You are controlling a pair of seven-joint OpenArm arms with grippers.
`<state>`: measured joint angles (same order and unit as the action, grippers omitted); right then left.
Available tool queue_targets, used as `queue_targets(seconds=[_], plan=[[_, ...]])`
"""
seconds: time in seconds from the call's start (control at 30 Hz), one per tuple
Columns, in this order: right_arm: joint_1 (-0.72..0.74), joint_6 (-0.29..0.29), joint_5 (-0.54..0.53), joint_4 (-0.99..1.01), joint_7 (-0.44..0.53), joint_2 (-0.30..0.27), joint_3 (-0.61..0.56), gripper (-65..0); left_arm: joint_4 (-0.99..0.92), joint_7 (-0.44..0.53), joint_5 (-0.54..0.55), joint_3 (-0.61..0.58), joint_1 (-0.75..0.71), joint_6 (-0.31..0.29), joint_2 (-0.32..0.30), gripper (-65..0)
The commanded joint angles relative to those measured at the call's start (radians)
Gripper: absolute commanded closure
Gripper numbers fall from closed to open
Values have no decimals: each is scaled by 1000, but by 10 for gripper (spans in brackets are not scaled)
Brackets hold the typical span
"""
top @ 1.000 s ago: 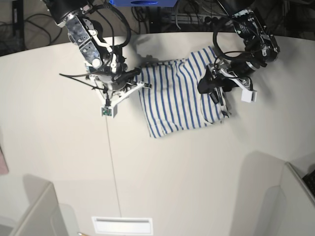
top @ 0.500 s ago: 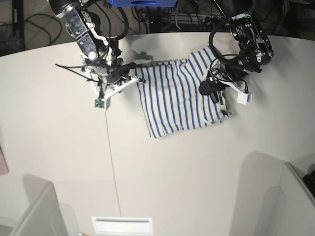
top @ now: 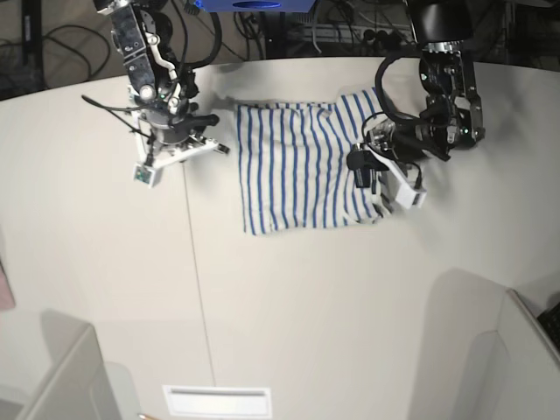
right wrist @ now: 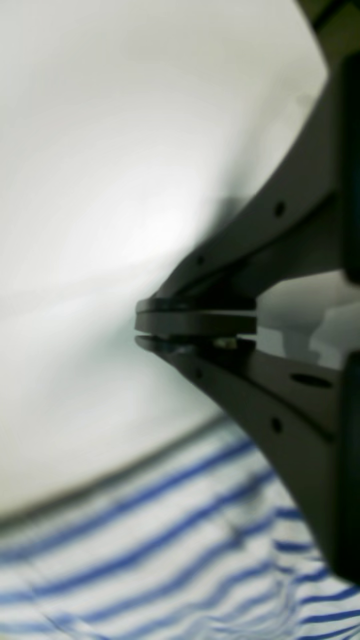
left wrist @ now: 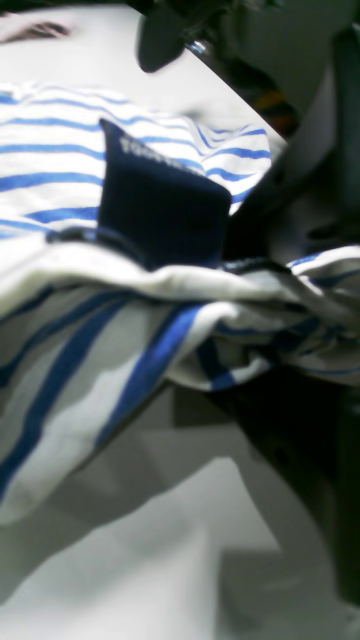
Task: Fold the T-shirt properly
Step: 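Drag the folded shirt with the left gripper to the table's middle and flatten it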
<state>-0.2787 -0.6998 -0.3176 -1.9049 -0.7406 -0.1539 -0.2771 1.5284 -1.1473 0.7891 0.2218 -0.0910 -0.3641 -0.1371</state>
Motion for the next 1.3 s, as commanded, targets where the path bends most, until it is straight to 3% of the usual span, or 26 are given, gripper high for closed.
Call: queue_targets(seconds=[0.0,0.17,0.27,0.4,0.53,0.63,0.83,0.9,1.03,1.13,1.27], plan=[[3,2,-24,-18,14,4,45,0,11,-7,6,-49,24,0,-26,0],[-21,13,-191,-18,13,-2,247,0,11,-7,6,-262,129,0,-121,0],[-49,98,-260,-18,8,1,396,0,11,-7,6,-401,207,-2,-169,0],[-78,144,-300,-18,6,1,522,0,11,-7,6,-605,323,-6,-229,0],[-103,164,-303,-18,6,4,586,0,11,-7,6,-757,443,-6,-230,0],[-121,164,-303,-18,10,41,603,0,-1,-7,6,-861,521,-11,-227,0],[-143,164,-303,-20,8,67,635,0,-67,-1,-4,-1065,678,-120,-227,0],[-150,164,-303,-20,10,67,634,0,-82,0,-70,-1119,713,-175,-226,0],[-155,164,-303,-20,13,96,637,0,-81,83,-336,-1198,738,-334,-194,0],[-149,164,-302,-20,13,118,632,0,-88,155,-527,-1228,733,-334,-169,0],[-130,164,-302,-20,11,118,628,0,-127,160,-636,-1218,735,-334,-98,0]])
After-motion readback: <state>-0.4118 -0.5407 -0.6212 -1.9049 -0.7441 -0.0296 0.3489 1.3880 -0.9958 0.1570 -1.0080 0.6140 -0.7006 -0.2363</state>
